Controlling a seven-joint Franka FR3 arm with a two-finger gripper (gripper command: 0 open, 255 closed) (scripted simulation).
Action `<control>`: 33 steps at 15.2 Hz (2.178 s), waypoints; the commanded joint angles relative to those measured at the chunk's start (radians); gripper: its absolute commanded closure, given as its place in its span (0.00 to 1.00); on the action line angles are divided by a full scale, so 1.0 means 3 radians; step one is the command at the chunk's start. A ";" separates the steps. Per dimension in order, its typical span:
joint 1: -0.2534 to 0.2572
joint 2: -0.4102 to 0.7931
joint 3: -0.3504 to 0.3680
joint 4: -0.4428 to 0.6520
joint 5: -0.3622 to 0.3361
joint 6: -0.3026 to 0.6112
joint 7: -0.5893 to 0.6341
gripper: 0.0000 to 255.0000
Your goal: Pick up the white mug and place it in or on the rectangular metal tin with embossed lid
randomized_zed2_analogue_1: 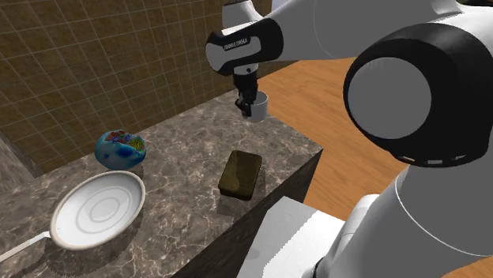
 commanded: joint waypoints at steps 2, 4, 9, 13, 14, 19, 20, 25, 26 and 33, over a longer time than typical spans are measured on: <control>0.0098 -0.0308 0.0129 -0.0288 -0.0127 -0.0023 0.0291 1.00; 0.0146 -0.0501 0.0227 -0.0470 -0.0186 -0.0042 0.0472 1.00; 0.0260 -0.0929 0.0497 -0.0863 -0.0249 -0.0118 0.0904 1.00; 0.0357 -0.1217 0.0735 -0.1114 -0.0216 -0.0195 0.1231 1.00; 0.0384 -0.1281 0.0796 -0.1167 -0.0198 -0.0215 0.1311 1.00; 0.0398 -0.1270 0.0818 -0.1340 -0.0196 -0.0038 0.1374 1.00; 0.0397 -0.1256 0.0814 -0.1373 -0.0198 0.0010 0.1377 1.00; 0.0394 -0.1167 0.0790 -0.1531 -0.0211 0.0255 0.1389 1.00; 0.0393 -0.1147 0.0785 -0.1560 -0.0214 0.0304 0.1392 1.00; 0.0391 -0.1044 0.0763 -0.1683 -0.0223 0.0530 0.1401 1.00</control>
